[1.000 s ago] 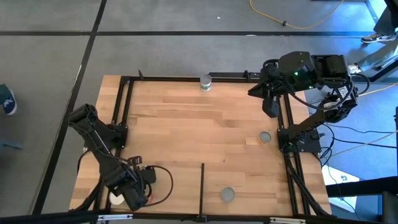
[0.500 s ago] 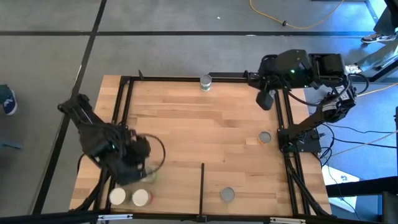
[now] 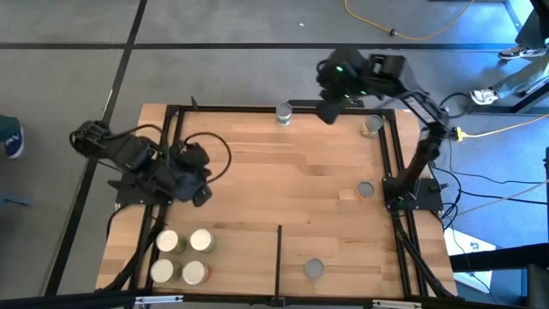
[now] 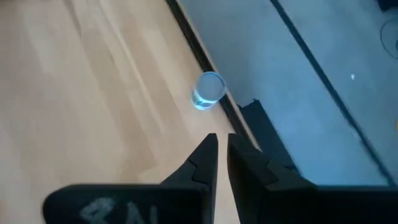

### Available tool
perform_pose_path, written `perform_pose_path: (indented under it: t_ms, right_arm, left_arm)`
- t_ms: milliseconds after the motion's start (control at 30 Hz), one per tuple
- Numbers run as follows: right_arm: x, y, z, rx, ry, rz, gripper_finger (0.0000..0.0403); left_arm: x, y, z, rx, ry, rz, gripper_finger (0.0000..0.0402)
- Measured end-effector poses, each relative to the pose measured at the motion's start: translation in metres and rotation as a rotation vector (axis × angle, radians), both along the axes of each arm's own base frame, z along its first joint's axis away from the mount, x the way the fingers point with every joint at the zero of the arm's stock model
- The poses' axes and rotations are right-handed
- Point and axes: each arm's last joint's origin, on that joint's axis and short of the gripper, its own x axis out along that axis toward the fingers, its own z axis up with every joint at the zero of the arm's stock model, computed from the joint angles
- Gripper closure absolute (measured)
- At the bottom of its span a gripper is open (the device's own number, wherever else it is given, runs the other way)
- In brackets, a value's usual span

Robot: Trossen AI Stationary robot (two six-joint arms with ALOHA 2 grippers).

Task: Pick and place cans onto a shelf
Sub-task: Put the canned mix vegetable on the shelf

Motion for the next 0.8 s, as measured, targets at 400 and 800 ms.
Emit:
perform_pose_path:
  t_ms: [400,800]
  right_arm:
    - [0.047,-0.069,-0.061,0.049,0.140,0.395,0.0363]
    - [0.068,-0.121,-0.114,0.010,0.217,0.597,0.0363]
  left_arm:
    - [0.014,0.045,-0.001,0.127,0.020,0.192,0.0376]
    - [0.017,0.070,-0.001,0.218,0.096,0.196,0.0376]
